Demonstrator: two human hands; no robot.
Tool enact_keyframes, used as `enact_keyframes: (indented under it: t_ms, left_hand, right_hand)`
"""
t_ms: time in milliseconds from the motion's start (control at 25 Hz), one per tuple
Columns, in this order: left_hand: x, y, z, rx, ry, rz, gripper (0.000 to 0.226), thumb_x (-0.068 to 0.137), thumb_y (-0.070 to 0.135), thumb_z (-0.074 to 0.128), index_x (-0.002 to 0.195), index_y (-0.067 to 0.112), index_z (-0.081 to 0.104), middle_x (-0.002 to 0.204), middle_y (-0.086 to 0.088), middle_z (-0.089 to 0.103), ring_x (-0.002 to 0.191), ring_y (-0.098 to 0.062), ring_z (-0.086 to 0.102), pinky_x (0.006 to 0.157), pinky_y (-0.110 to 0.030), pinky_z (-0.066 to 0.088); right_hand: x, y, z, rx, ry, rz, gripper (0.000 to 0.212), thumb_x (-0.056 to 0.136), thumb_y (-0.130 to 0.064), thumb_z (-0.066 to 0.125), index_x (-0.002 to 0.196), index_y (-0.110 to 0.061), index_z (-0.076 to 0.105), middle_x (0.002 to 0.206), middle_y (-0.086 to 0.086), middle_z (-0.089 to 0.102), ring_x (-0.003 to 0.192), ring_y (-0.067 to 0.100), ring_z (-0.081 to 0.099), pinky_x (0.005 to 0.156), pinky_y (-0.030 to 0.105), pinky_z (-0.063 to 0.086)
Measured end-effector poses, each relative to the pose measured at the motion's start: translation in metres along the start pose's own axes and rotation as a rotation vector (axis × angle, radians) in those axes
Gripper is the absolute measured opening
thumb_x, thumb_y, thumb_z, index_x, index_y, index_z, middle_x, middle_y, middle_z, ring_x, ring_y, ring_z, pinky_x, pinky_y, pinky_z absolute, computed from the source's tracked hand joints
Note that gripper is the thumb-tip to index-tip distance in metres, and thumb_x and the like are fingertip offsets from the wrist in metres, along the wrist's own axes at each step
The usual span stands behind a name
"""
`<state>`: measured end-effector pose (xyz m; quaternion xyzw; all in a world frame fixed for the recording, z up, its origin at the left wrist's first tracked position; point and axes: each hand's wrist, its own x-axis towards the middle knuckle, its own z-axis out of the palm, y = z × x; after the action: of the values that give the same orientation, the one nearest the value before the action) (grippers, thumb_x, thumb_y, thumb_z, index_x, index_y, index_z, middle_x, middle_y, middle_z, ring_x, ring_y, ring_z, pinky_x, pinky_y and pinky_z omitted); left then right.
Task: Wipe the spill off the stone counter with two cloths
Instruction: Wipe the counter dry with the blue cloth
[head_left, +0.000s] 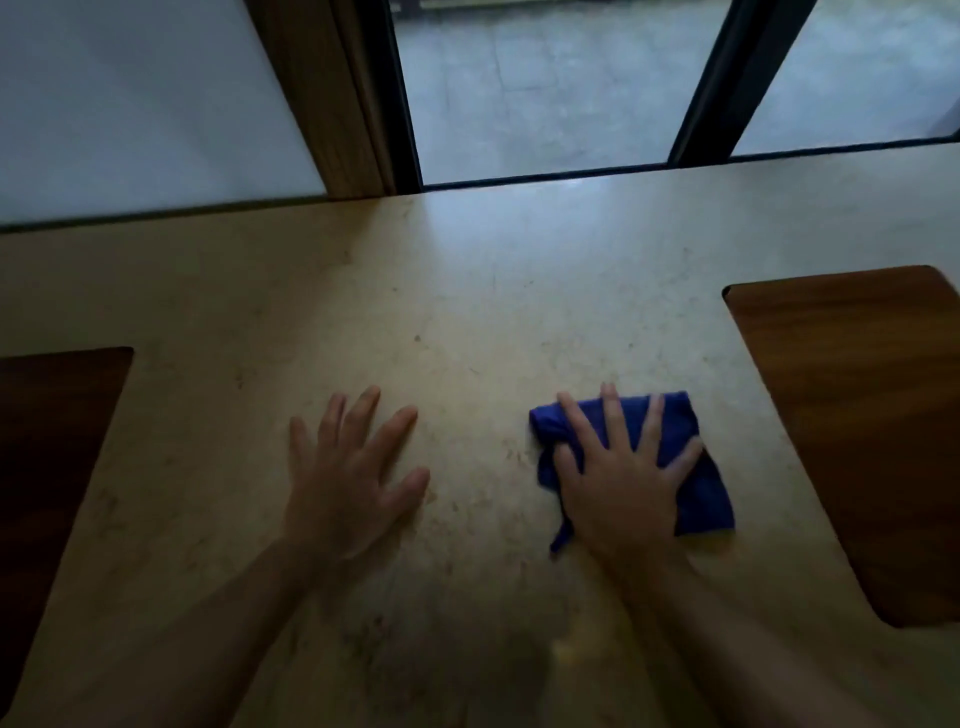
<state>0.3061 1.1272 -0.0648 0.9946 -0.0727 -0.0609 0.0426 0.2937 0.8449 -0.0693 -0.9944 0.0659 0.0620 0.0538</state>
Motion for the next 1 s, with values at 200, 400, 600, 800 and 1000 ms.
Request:
enact_keyframes:
  t_ms: [200, 400, 600, 800, 1000]
  left_hand:
    - [-0.004, 0.001, 0.001, 0.014, -0.014, 0.013, 0.071, 0.083, 0.073, 0.036, 0.147, 0.044, 0.032, 0.161, -0.004, 0.027, 0.147, -0.036, 0.021, 0.110, -0.072, 0.017]
    - [-0.006, -0.002, 0.002, -0.022, 0.046, 0.056, 0.073, 0.082, 0.074, 0.044, 0.147, 0.045, 0.035, 0.160, -0.003, 0.031, 0.147, -0.037, 0.026, 0.107, -0.075, 0.020]
    - [-0.007, -0.002, 0.006, -0.029, 0.075, 0.044, 0.076, 0.077, 0.073, 0.053, 0.146, 0.046, 0.037, 0.161, 0.000, 0.029, 0.148, -0.035, 0.023, 0.108, -0.074, 0.017]
    - [-0.007, 0.002, 0.004, -0.020, 0.010, 0.024, 0.073, 0.081, 0.072, 0.046, 0.148, 0.046, 0.031, 0.162, 0.000, 0.025, 0.149, -0.034, 0.018, 0.110, -0.073, 0.015]
    - [-0.009, 0.007, -0.010, 0.018, -0.094, -0.005, 0.076, 0.080, 0.080, 0.014, 0.151, 0.051, 0.007, 0.166, 0.004, 0.001, 0.152, -0.029, -0.003, 0.116, -0.067, 0.000]
  right_hand:
    - [0.183, -0.037, -0.027, 0.069, -0.017, 0.032, 0.055, 0.097, -0.059, 0.013, 0.151, -0.054, -0.001, 0.167, -0.008, -0.006, 0.150, 0.039, -0.015, 0.106, 0.078, -0.006]
    - [0.309, -0.068, -0.046, 0.052, -0.020, 0.063, 0.057, 0.096, -0.058, 0.014, 0.153, -0.050, 0.008, 0.167, -0.006, 0.000, 0.150, 0.041, -0.012, 0.106, 0.079, -0.007]
    - [0.360, -0.096, -0.045, 0.051, -0.011, -0.004, 0.059, 0.094, -0.055, 0.014, 0.152, -0.046, 0.018, 0.164, 0.002, 0.019, 0.150, 0.042, -0.003, 0.105, 0.080, -0.006]
    - [0.318, -0.078, -0.048, 0.039, -0.012, -0.134, 0.057, 0.095, -0.060, 0.017, 0.151, -0.052, 0.011, 0.167, -0.006, 0.005, 0.151, 0.037, -0.008, 0.108, 0.077, -0.004]
    - [0.185, -0.065, -0.034, 0.014, 0.002, -0.189, 0.054, 0.098, -0.061, 0.016, 0.151, -0.055, 0.004, 0.167, -0.007, -0.002, 0.151, 0.035, -0.011, 0.109, 0.076, -0.006]
